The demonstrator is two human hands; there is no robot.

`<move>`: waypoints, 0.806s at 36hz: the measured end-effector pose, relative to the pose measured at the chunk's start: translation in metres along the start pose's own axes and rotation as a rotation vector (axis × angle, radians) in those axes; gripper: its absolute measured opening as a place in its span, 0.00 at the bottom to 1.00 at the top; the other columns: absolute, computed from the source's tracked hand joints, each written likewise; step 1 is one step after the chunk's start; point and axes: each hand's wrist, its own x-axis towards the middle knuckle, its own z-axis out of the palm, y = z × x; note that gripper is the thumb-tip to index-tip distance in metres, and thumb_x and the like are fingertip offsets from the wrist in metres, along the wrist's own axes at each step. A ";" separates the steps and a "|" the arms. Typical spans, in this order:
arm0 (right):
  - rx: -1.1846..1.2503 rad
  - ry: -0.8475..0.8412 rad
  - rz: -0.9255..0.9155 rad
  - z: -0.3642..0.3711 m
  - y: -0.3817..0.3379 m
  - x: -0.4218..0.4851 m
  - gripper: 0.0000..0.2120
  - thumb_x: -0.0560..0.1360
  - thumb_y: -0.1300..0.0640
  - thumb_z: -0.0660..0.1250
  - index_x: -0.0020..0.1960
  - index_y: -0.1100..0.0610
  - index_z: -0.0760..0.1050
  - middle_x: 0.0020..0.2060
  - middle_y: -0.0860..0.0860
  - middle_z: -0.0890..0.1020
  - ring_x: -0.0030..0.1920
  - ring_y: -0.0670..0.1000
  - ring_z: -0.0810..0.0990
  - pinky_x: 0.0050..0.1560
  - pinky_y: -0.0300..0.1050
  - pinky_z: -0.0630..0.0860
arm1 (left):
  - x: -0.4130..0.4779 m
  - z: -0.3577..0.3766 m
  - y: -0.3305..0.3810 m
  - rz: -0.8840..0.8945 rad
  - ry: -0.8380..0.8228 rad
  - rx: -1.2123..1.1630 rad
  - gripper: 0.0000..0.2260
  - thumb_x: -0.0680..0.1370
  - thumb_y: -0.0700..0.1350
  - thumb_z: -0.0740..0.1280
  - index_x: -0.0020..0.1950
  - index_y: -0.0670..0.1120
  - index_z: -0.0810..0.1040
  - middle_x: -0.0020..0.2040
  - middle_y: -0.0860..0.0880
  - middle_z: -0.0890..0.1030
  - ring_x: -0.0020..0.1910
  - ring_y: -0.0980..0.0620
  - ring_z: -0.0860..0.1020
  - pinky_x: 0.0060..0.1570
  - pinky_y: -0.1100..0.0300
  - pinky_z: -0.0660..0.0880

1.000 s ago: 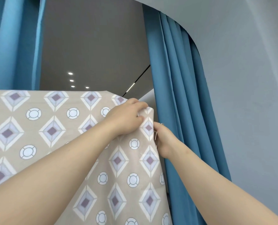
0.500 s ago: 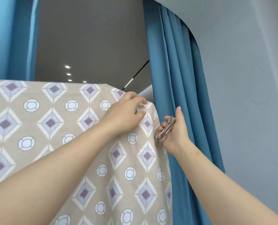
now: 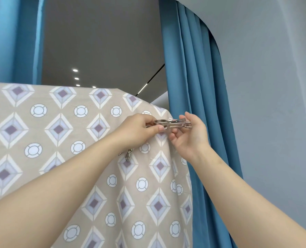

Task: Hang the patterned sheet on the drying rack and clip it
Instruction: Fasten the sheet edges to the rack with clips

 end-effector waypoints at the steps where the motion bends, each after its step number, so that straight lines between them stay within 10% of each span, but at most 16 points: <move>1: -0.068 0.019 -0.021 -0.003 0.000 -0.002 0.09 0.76 0.56 0.59 0.39 0.57 0.70 0.31 0.52 0.75 0.26 0.48 0.69 0.27 0.37 0.67 | -0.001 -0.001 -0.001 0.001 0.000 0.011 0.08 0.77 0.50 0.65 0.49 0.48 0.80 0.32 0.56 0.73 0.30 0.59 0.69 0.31 0.67 0.66; 8: -0.593 0.352 -0.280 -0.018 0.008 -0.006 0.17 0.75 0.51 0.58 0.31 0.59 0.69 0.21 0.53 0.76 0.28 0.51 0.69 0.33 0.45 0.67 | -0.008 0.003 0.000 0.021 0.013 0.088 0.08 0.77 0.50 0.64 0.50 0.48 0.80 0.37 0.54 0.76 0.38 0.55 0.72 0.36 0.66 0.66; 15: -0.585 0.600 -0.270 -0.027 0.009 0.000 0.28 0.74 0.35 0.56 0.31 0.59 0.68 0.30 0.53 0.75 0.33 0.53 0.72 0.31 0.45 0.67 | -0.005 -0.007 -0.006 0.019 0.237 0.218 0.08 0.78 0.47 0.61 0.52 0.49 0.78 0.49 0.53 0.73 0.49 0.54 0.72 0.47 0.62 0.65; 29: -0.422 0.705 -0.161 -0.011 0.025 0.018 0.22 0.74 0.45 0.64 0.30 0.59 0.66 0.29 0.51 0.72 0.37 0.56 0.72 0.43 0.47 0.71 | 0.035 -0.055 -0.004 -0.300 0.236 0.617 0.19 0.79 0.50 0.56 0.68 0.48 0.63 0.68 0.42 0.63 0.56 0.39 0.73 0.44 0.56 0.65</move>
